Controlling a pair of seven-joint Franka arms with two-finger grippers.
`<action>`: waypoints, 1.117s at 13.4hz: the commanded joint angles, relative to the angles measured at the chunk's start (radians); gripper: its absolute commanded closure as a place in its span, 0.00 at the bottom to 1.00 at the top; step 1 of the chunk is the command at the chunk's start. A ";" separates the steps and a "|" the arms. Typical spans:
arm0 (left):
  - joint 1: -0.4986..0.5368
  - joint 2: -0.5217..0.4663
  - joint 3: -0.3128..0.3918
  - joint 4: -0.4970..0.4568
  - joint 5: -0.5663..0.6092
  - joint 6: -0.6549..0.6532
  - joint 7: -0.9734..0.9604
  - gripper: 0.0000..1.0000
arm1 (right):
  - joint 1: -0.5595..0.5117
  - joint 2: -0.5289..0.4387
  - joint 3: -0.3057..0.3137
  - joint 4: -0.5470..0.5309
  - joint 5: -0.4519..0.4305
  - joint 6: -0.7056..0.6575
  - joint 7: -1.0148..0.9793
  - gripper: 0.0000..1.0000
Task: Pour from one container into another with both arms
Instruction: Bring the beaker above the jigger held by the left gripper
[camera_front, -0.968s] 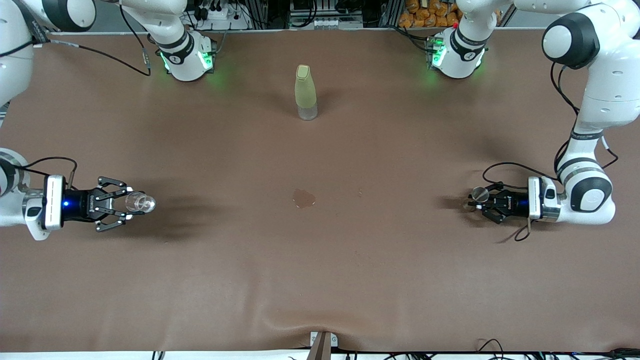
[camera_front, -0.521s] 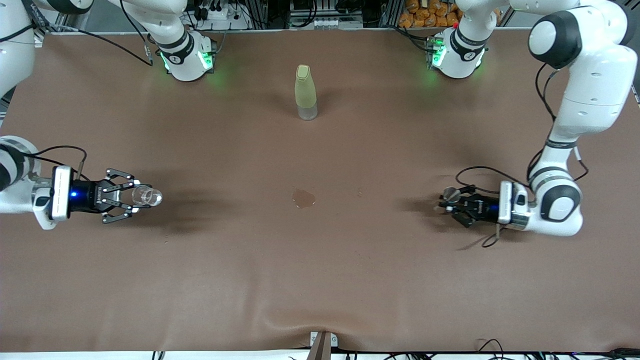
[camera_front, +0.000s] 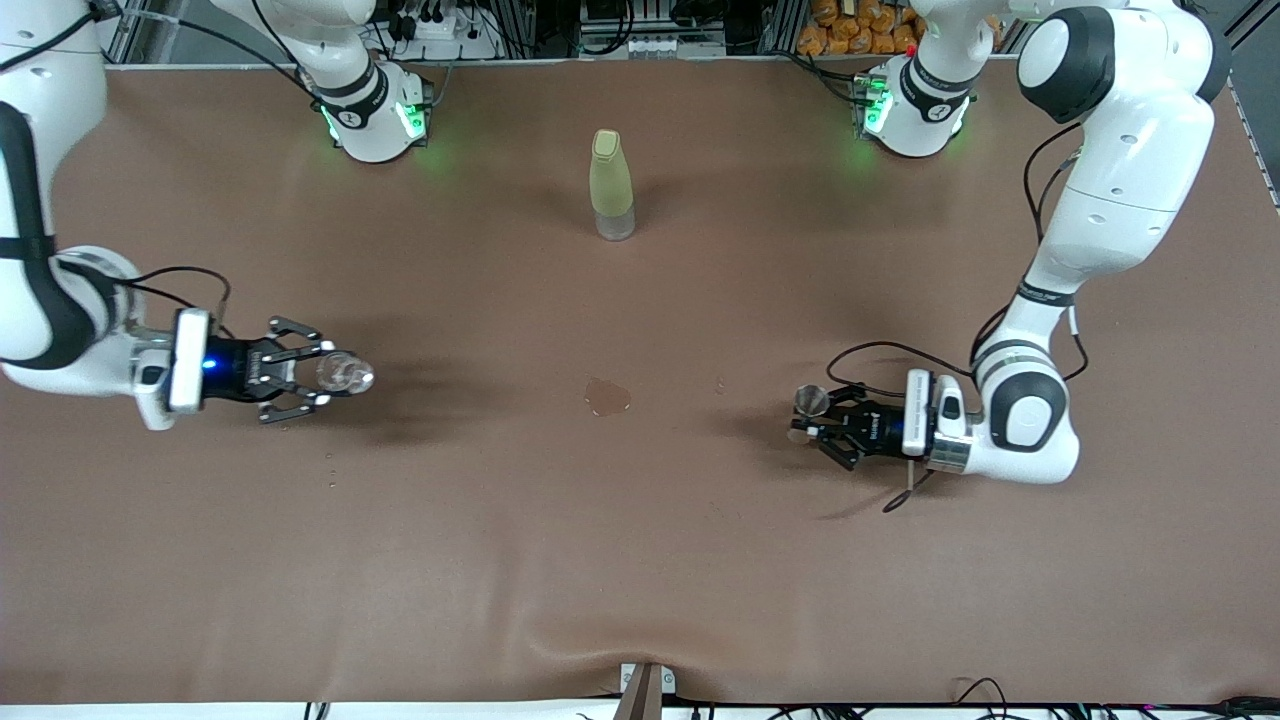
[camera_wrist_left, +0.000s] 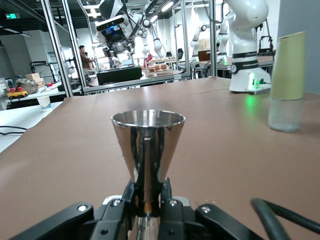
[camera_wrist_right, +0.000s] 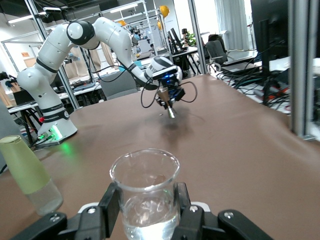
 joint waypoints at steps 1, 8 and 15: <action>0.004 -0.028 -0.050 -0.030 -0.022 0.072 -0.001 1.00 | 0.063 -0.035 -0.008 -0.082 0.084 0.044 -0.021 0.77; -0.142 -0.023 -0.086 -0.035 -0.207 0.290 0.001 1.00 | 0.250 -0.036 -0.008 -0.088 0.332 0.172 0.008 0.77; -0.294 -0.006 -0.080 -0.023 -0.373 0.422 0.007 1.00 | 0.388 -0.050 -0.008 -0.027 0.447 0.299 0.137 0.77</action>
